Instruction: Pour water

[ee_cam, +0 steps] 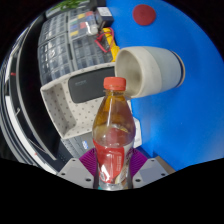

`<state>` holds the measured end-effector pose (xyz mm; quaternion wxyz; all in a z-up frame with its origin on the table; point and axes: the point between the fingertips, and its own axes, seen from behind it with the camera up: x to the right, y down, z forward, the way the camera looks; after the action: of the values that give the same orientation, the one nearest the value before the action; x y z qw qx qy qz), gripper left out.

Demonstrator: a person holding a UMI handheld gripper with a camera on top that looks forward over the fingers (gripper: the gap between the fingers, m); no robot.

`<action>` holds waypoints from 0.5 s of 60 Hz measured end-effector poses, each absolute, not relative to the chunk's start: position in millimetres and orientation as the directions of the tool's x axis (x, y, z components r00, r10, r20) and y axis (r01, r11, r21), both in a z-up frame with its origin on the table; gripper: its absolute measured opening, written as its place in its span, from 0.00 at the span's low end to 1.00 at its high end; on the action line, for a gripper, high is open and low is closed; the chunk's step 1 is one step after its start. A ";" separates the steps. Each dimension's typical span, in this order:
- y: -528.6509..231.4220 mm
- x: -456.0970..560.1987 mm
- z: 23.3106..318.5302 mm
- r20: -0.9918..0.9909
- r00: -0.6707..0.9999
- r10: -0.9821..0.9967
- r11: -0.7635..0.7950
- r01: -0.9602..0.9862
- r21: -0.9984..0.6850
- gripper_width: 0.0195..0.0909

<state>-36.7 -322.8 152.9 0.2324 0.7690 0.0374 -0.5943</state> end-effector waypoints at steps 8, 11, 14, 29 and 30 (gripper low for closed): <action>-315.8 -44.6 163.9 -0.899 0.302 -0.317 -0.866 0.293 0.405 0.27; -312.3 -44.2 164.8 -0.894 0.309 -0.323 -0.862 0.295 0.413 0.27; -311.7 -43.7 162.2 -0.899 0.317 -0.302 -0.868 0.298 0.397 0.27; -271.8 -36.3 186.7 -0.971 0.183 0.154 -0.932 0.355 -0.081 0.27; -266.4 -37.1 190.8 -0.966 0.165 0.200 -0.925 0.356 -0.130 0.27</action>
<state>-37.1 -266.4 190.8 0.0631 0.7605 0.1826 -0.6199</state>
